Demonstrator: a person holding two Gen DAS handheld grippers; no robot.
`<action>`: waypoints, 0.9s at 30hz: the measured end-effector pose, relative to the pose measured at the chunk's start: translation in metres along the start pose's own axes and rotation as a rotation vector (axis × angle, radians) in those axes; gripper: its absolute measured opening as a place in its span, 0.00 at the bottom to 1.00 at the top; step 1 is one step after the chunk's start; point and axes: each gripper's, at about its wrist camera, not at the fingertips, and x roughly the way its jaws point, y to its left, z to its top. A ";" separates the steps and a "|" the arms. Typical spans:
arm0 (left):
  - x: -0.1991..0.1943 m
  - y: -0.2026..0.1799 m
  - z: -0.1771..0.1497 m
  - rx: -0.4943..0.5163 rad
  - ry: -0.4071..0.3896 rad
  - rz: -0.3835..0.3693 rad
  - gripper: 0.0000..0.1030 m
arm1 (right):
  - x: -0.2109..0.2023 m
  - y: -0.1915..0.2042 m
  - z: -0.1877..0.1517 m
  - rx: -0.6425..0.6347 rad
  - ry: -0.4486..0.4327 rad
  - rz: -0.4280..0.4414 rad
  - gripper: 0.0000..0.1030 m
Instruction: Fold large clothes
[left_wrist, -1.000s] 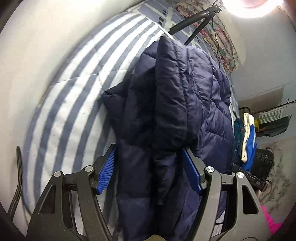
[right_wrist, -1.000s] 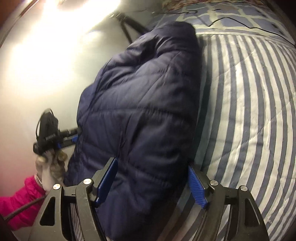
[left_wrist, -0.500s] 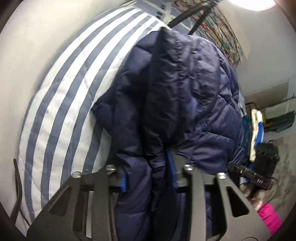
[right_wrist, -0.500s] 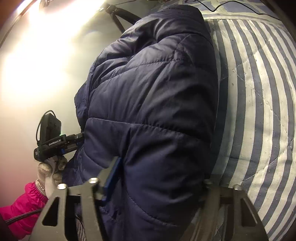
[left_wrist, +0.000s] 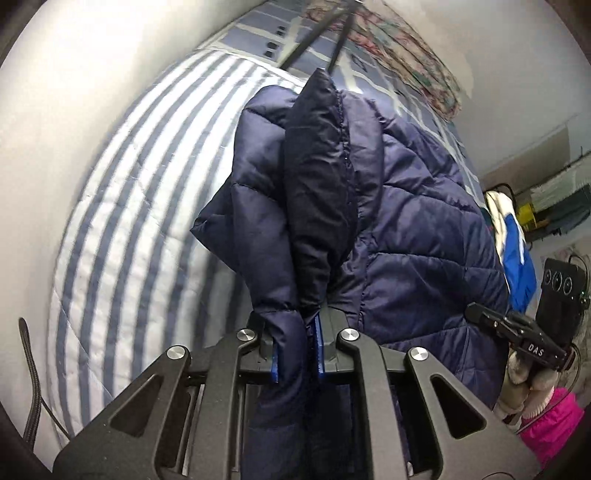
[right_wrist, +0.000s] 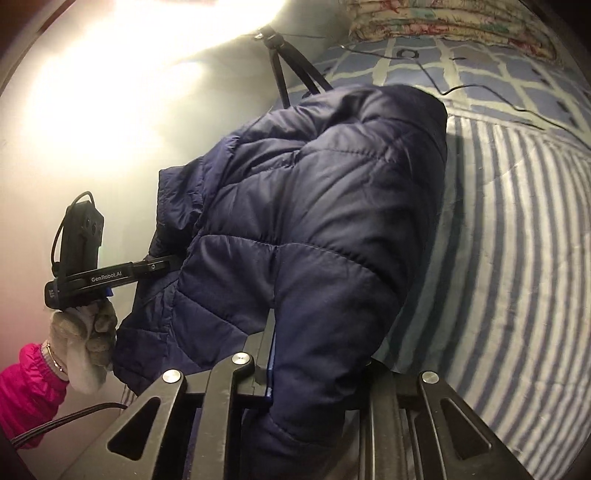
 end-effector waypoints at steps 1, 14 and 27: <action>-0.002 -0.006 -0.004 0.003 0.002 -0.009 0.10 | 0.000 0.005 0.004 0.000 -0.002 -0.008 0.19; -0.027 -0.105 -0.026 0.084 -0.034 -0.106 0.09 | -0.084 0.005 -0.019 -0.038 -0.056 -0.088 0.17; -0.064 -0.268 -0.026 0.213 -0.115 -0.216 0.09 | -0.227 -0.036 -0.029 -0.075 -0.182 -0.150 0.17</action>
